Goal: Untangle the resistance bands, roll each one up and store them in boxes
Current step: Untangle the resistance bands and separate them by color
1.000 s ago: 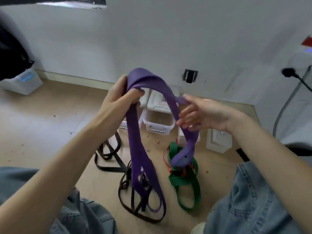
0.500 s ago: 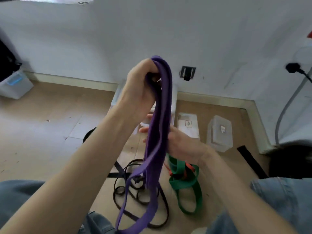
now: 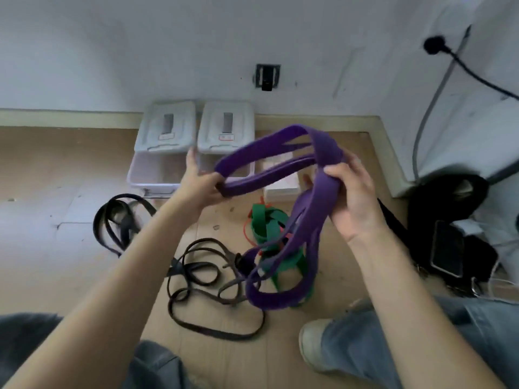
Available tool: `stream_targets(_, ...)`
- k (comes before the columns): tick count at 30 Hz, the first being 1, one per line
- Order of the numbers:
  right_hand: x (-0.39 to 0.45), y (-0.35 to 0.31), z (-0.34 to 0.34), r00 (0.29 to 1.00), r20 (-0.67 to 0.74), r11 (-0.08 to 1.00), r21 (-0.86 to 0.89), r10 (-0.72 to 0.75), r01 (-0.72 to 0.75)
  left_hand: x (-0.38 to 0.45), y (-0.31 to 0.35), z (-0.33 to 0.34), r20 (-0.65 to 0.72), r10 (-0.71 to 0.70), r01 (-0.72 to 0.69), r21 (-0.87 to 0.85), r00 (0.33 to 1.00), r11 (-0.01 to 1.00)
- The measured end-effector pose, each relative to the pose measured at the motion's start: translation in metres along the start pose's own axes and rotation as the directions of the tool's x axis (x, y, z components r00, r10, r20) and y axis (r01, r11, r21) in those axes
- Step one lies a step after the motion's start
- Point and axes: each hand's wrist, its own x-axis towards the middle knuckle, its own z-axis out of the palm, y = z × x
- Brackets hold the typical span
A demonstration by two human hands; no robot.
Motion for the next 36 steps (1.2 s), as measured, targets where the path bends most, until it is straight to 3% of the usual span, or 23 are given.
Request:
stream_targets(2, -0.001, -0.02, 0.003, 0.999, 0.003, 0.997, 0.068, -0.038, 0.038, -0.014, -0.031, 0.027, 0.279, 0.132, -0.197, 0.223, 0.951, 0.955)
stream_targets(3, -0.002, -0.027, 0.003, 0.999, -0.019, 0.995, 0.092, -0.03, 0.032, -0.022, -0.041, 0.047, 0.405, 0.159, -0.266, 0.224, 0.901, 0.938)
stream_targets(4, -0.003, -0.033, 0.0, 0.998, -0.06, 0.993, 0.117, -0.012, 0.019, -0.031, -0.05, 0.066, 0.485, 0.159, -0.275, 0.179, 0.86, 0.944)
stream_targets(6, -0.001, -0.043, -0.013, 0.985, -0.171, 0.986, 0.165, 0.022, 0.007, -0.048, -0.06, 0.1, 0.558, 0.084, -0.111, 0.016, 0.826, 0.994)
stream_targets(9, 0.011, -0.044, -0.039, 0.939, -0.34, 0.995, 0.102, 0.043, -0.008, -0.057, -0.085, 0.141, 0.583, -0.072, 0.189, -0.142, 0.809, 0.972)
stream_targets(12, 0.04, -0.035, -0.069, 0.871, -0.492, 0.993, -0.094, 0.012, -0.067, -0.062, -0.109, 0.19, 0.637, -0.205, 0.419, -0.203, 0.743, 0.885)
stream_targets(16, 0.085, -0.007, -0.128, 0.814, -0.569, 0.896, -0.415, -0.117, -0.161, -0.047, -0.147, 0.254, 0.548, -0.353, 0.504, -0.15, 0.758, 0.85)
stream_targets(18, 0.104, 0.019, -0.167, 0.863, -0.505, 0.801, -0.521, -0.009, -0.296, -0.015, -0.167, 0.261, 0.473, -0.41, 0.474, -0.018, 0.78, 0.881)
stream_targets(19, 0.11, 0.032, -0.184, 0.878, -0.46, 0.728, -0.557, 0.131, -0.4, 0.003, -0.179, 0.259, 0.408, -0.442, 0.46, 0.059, 0.799, 0.886)
stream_targets(21, 0.117, 0.057, -0.215, 0.82, -0.468, 0.453, -0.684, 0.328, -0.572, 0.032, -0.205, 0.248, 0.28, -0.465, 0.382, 0.303, 0.84, 0.873)
stream_targets(22, 0.118, 0.066, -0.229, 0.809, -0.487, 0.304, -0.757, 0.328, -0.579, 0.039, -0.219, 0.241, 0.251, -0.458, 0.317, 0.448, 0.852, 0.836)
stream_targets(24, 0.115, 0.082, -0.245, 0.872, -0.411, 0.127, -0.882, 0.266, -0.454, 0.043, -0.239, 0.233, 0.283, -0.446, 0.167, 0.658, 0.849, 0.735)
stream_targets(26, 0.107, 0.094, -0.256, 0.925, -0.288, 0.048, -0.95, 0.249, -0.309, 0.039, -0.247, 0.233, 0.375, -0.41, -0.001, 0.739, 0.832, 0.673)
stream_targets(28, 0.097, 0.098, -0.261, 0.924, -0.258, -0.049, -0.966, 0.284, -0.255, 0.034, -0.251, 0.24, 0.457, -0.381, -0.178, 0.796, 0.804, 0.579)
stream_targets(29, 0.092, 0.098, -0.261, 0.925, -0.246, -0.104, -0.969, 0.29, -0.225, 0.03, -0.253, 0.244, 0.471, -0.382, -0.273, 0.841, 0.796, 0.467)
stream_targets(31, 0.079, 0.099, -0.26, 0.971, -0.132, -0.267, -0.961, 0.199, -0.076, 0.016, -0.256, 0.25, 0.444, -0.393, -0.421, 0.895, 0.805, 0.15)
stream_targets(33, 0.063, 0.109, -0.256, 0.983, -0.024, -0.424, -0.904, 0.182, 0.056, 0.004, -0.26, 0.25, 0.487, -0.311, -0.527, 0.848, 0.816, -0.054)
stream_targets(34, 0.057, 0.116, -0.255, 0.97, -0.057, -0.452, -0.89, 0.237, 0.058, 0.0, -0.261, 0.247, 0.528, -0.251, -0.563, 0.821, 0.811, -0.093)
stream_targets(36, 0.049, 0.126, -0.253, 0.925, -0.162, -0.443, -0.896, 0.342, 0.007, -0.004, -0.258, 0.236, 0.627, -0.143, -0.64, 0.765, 0.765, -0.071)
